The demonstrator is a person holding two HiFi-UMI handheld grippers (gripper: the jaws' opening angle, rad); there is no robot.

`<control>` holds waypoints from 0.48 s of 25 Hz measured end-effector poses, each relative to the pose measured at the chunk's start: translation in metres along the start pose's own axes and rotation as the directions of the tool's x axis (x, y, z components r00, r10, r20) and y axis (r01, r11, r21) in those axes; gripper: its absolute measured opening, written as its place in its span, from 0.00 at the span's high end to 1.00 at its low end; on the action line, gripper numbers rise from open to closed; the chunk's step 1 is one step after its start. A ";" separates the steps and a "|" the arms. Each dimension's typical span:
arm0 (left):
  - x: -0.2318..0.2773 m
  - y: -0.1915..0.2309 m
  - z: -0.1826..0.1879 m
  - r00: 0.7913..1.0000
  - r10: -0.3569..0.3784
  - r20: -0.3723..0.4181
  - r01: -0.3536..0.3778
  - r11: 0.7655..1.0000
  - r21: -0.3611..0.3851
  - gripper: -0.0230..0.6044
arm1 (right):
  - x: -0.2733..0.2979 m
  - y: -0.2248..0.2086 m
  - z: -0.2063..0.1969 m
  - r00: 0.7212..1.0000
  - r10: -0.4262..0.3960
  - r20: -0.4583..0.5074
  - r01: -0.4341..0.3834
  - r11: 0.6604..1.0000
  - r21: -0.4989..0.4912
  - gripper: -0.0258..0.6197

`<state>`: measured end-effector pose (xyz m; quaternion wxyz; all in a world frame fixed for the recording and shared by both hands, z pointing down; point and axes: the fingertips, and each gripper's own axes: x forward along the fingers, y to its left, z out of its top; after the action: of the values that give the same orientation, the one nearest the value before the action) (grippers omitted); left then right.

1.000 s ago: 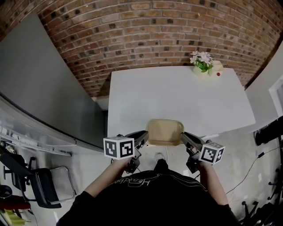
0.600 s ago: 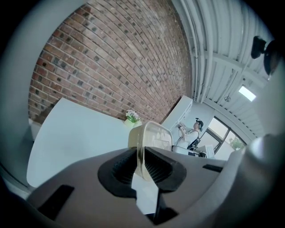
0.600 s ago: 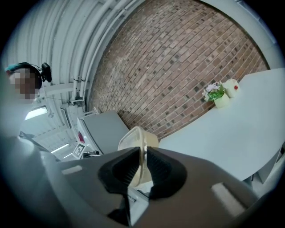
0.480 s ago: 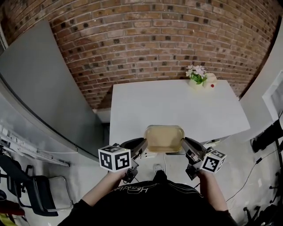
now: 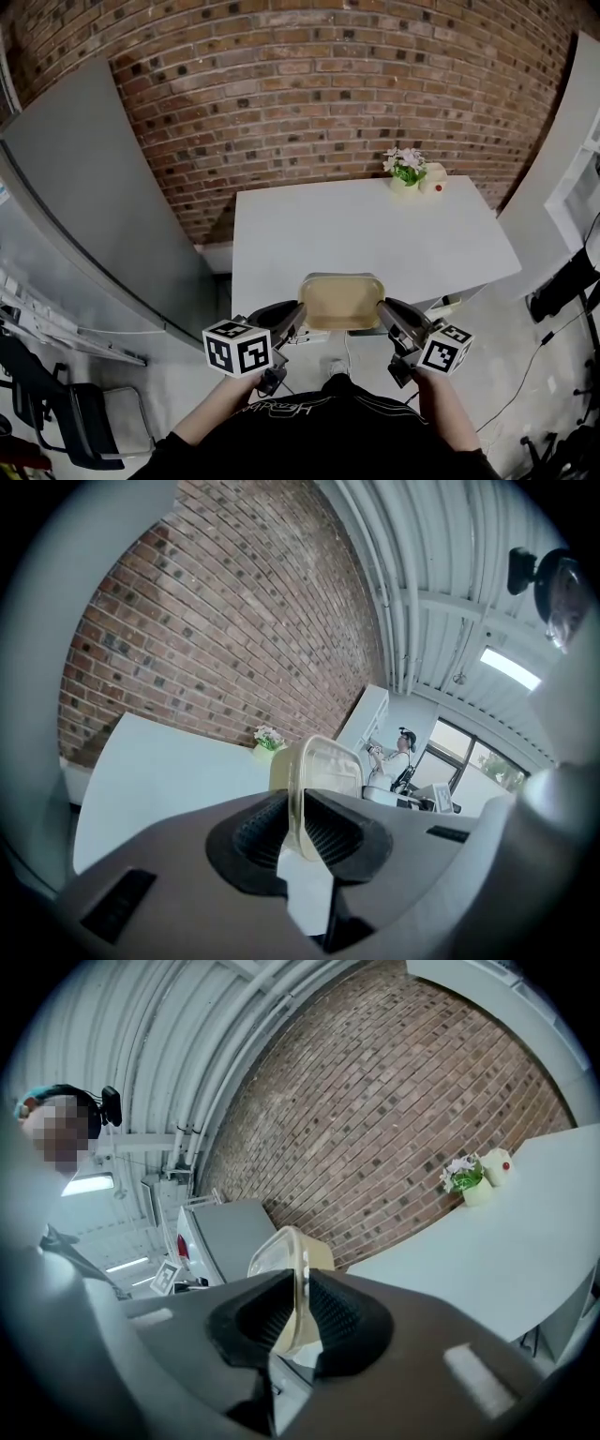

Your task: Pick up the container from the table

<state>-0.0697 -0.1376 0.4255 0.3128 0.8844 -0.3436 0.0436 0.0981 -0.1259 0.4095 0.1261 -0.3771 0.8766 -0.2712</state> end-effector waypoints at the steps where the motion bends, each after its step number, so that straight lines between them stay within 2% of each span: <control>1: -0.001 -0.001 0.000 1.000 -0.004 0.001 0.004 1.000 0.002 0.87 | -0.001 0.001 -0.001 1.000 -0.005 -0.002 0.005 1.000 -0.006 0.88; 12: 0.000 -0.014 -0.010 1.000 -0.028 -0.005 0.028 1.000 0.001 0.88 | -0.020 0.004 -0.002 0.997 -0.044 0.056 0.043 0.999 0.023 0.88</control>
<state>-0.0591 -0.1235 0.4260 0.3138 0.8892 -0.3304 0.0415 0.1084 -0.1086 0.4087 0.1490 -0.4021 0.8613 -0.2725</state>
